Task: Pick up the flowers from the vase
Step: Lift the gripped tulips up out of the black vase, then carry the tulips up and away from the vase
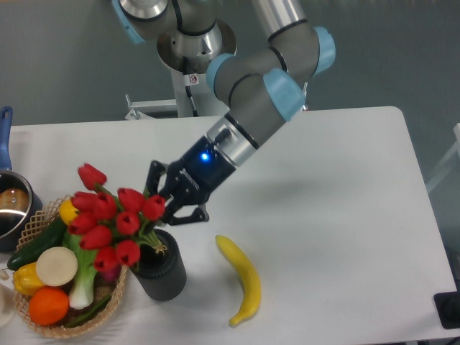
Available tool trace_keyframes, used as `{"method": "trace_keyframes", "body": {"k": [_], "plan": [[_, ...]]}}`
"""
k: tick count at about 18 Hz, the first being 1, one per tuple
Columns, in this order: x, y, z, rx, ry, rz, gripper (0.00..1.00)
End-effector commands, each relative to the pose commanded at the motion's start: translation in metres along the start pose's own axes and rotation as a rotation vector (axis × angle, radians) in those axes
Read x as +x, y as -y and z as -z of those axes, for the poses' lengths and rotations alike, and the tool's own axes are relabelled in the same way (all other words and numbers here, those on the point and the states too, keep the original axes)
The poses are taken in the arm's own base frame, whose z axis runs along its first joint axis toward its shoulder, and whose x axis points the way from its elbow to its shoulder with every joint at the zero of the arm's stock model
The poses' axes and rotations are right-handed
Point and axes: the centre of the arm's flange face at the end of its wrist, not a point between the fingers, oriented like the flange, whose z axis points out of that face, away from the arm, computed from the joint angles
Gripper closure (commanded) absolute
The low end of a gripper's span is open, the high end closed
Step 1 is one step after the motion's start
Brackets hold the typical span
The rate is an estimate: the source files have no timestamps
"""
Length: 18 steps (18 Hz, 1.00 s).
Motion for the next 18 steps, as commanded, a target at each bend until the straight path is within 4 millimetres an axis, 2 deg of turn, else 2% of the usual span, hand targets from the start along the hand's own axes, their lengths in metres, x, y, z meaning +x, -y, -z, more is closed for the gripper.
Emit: {"method": "trace_keyframes", "body": {"k": [2, 10, 14, 17, 18], "plan": [[0.003, 0.015, 0.004, 0.03, -0.011, -0.023, 1.0], [-0.004, 0.077, 0.028, 0.061, 0.032, -0.032, 1.0], [-0.021, 0.082, 0.07, 0.067, 0.116, -0.042, 1.0], [-0.035, 0.08, 0.124, 0.069, 0.219, -0.071, 1.0], [-0.042, 0.074, 0.139, 0.065, 0.248, -0.095, 1.0]]}}
